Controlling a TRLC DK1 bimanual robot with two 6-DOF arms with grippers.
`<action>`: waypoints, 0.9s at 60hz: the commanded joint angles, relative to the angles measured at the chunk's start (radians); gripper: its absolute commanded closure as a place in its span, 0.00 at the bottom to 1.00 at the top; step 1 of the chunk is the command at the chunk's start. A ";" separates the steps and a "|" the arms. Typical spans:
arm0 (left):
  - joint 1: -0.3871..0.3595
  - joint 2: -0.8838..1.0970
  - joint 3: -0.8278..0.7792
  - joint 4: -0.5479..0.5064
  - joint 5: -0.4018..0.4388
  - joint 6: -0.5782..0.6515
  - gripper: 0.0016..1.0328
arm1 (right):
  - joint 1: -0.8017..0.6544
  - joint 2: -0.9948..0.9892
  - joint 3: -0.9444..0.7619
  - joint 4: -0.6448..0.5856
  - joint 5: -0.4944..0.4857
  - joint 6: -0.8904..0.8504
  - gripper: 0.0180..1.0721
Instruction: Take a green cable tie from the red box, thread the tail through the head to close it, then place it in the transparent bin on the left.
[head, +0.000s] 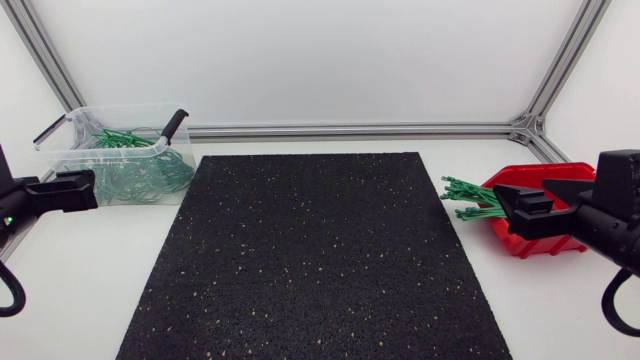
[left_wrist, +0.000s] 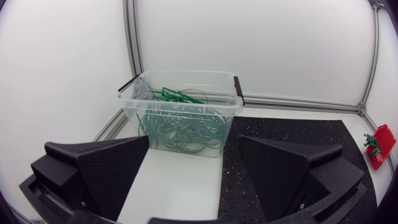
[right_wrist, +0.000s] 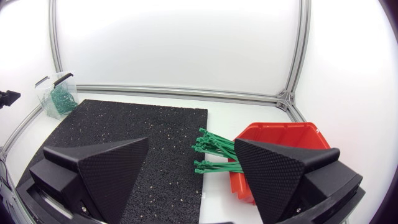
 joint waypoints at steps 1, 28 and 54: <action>0.005 -0.092 -0.079 0.024 0.016 0.015 0.03 | -0.025 -0.060 -0.058 0.025 0.006 -0.020 0.05; -0.067 -0.385 -0.289 0.057 0.020 -0.001 0.03 | 0.003 -0.290 -0.245 0.123 0.068 0.015 0.05; -0.140 -0.604 -0.460 0.086 0.024 -0.017 0.03 | 0.039 -0.508 -0.420 0.214 0.133 0.053 0.05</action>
